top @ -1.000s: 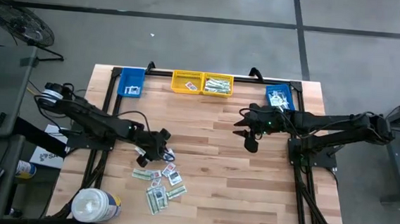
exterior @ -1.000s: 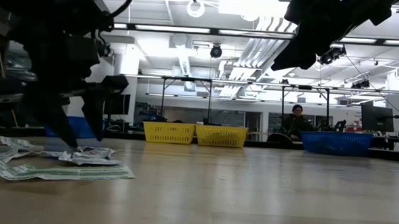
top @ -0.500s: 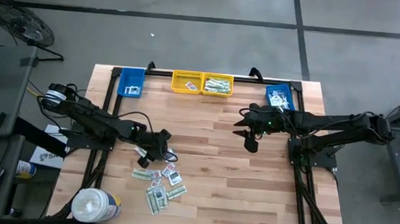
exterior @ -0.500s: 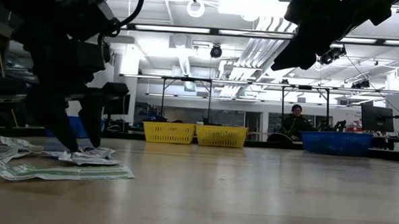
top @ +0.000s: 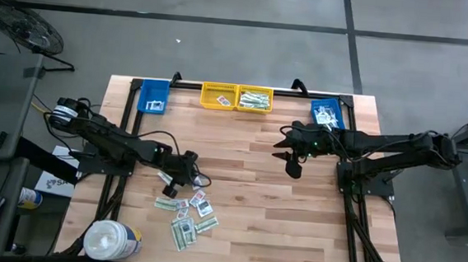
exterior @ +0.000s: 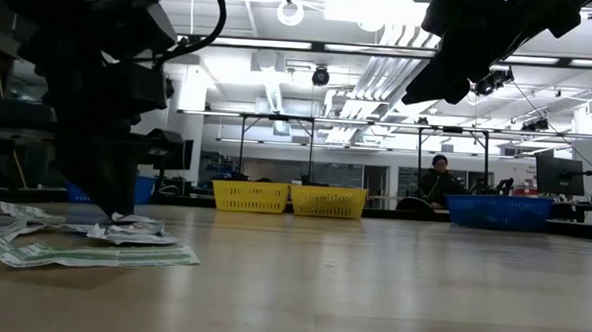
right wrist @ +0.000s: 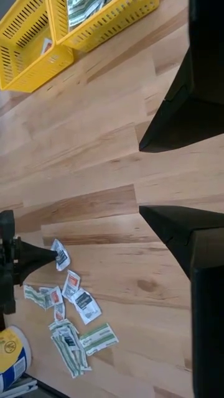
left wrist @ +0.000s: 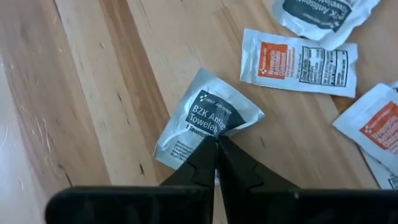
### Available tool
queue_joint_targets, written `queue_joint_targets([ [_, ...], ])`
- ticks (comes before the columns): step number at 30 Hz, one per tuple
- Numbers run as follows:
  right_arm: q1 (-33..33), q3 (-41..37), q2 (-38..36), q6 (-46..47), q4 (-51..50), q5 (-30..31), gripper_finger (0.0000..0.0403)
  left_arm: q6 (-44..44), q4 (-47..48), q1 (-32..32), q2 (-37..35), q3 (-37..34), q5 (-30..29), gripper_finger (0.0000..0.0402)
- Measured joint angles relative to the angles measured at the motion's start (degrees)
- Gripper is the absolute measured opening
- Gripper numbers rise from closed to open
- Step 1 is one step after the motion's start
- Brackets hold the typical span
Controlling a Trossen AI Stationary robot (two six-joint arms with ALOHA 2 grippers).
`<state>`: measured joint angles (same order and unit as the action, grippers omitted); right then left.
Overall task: Pick & Place First Aid Supplies
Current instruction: Put the black towelette pack into the right blue bin
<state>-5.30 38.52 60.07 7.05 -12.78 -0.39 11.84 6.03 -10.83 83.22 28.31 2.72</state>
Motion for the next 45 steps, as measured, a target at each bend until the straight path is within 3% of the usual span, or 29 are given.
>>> queue_joint_targets([
  [5, 0.73, -0.02, 0.00, 0.42, 0.71, 0.10, 0.0142, -0.90, 0.26, -0.15, 0.07, 2.37, -3.69, 0.0003],
  [9, 2.34, -0.02, 0.00, 2.41, 3.61, 3.50, 0.0142, -0.22, 1.43, -0.06, 0.42, 6.09, -13.94, 0.0002],
  [15, 4.94, -0.02, 0.79, 9.49, 7.98, 14.32, 0.0142, 4.54, 0.02, -0.09, 0.22, 12.04, -30.55, 0.0001],
  [19, 6.81, -0.02, 4.99, 11.27, 13.56, 21.08, 0.0142, 9.24, -5.68, -0.07, 0.18, 14.58, -38.71, 0.0001],
  [25, 7.63, -0.02, 14.11, 8.45, 28.42, 23.62, 0.0142, 20.20, -19.33, -0.07, 0.09, 15.22, -48.98, 0.0000],
  [35, 7.56, -0.02, 25.03, 7.71, 55.21, 24.25, 0.0139, 32.05, -32.80, -0.07, 0.09, 15.22, -51.60, 0.0000],
  [45, 7.56, -0.02, 27.71, 7.02, 64.02, 21.93, 0.0138, 36.49, -36.97, -0.07, 2.00, 15.27, -53.36, 0.0000],
])
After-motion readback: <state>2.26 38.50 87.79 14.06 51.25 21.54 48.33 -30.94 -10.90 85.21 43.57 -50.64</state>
